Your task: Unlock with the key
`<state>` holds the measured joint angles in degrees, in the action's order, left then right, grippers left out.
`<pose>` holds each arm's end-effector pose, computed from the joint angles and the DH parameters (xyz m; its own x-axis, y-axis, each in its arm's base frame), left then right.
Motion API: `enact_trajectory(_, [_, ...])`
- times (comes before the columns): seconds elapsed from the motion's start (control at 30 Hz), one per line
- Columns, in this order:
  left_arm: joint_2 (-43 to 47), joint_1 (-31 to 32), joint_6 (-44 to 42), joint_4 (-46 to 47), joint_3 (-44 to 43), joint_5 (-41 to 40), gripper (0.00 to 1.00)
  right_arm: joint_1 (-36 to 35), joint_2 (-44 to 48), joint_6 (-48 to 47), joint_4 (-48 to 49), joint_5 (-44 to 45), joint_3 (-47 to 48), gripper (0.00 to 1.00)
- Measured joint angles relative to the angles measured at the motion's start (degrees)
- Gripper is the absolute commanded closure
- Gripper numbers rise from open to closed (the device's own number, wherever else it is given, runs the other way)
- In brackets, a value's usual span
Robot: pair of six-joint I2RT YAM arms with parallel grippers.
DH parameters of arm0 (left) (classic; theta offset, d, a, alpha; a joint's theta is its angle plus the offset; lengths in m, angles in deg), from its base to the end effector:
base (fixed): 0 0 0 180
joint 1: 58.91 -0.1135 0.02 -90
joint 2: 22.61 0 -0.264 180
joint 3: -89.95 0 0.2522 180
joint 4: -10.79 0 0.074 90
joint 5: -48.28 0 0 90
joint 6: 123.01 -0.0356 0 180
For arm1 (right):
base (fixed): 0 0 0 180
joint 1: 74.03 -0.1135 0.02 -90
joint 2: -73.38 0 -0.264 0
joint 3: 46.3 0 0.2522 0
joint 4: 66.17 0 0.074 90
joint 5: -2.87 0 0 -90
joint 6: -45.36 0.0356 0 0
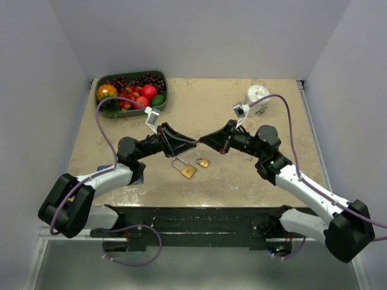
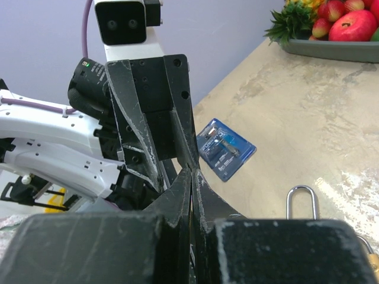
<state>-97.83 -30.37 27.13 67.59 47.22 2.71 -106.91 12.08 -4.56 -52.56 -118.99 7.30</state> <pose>0.2130 -0.1442 0.2742 -0.6019 -0.3776 -0.7037 0.7625 -0.0100 -0.6469 0.1971 0.1498 0.3220 -0.5146 0.3185 -0.7961 -0.7459 0.2917 0.5988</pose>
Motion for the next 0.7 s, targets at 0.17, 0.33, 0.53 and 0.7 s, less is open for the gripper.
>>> enact_trajectory(0.17, [0.0,0.04,-0.9,-0.72,-0.48,-0.37,0.71,-0.02,-0.26,-0.02,-0.37,-0.68,0.0,1.0])
enact_trajectory(0.33, [0.0,0.07,-1.31,-1.46,-0.57,-0.81,0.82,-0.02,-0.33,-0.02,-0.37,-0.7,0.0,1.0])
enact_trajectory(0.53, [0.0,0.07,-1.44,-2.16,-0.57,-1.03,1.0,-0.02,-0.33,-0.02,-0.39,-0.7,0.0,1.0])
enact_trajectory(0.7, [0.0,0.07,-2.38,-2.6,-0.59,-0.61,1.0,-0.02,-0.35,-0.2,-0.92,-0.68,0.0,0.97])
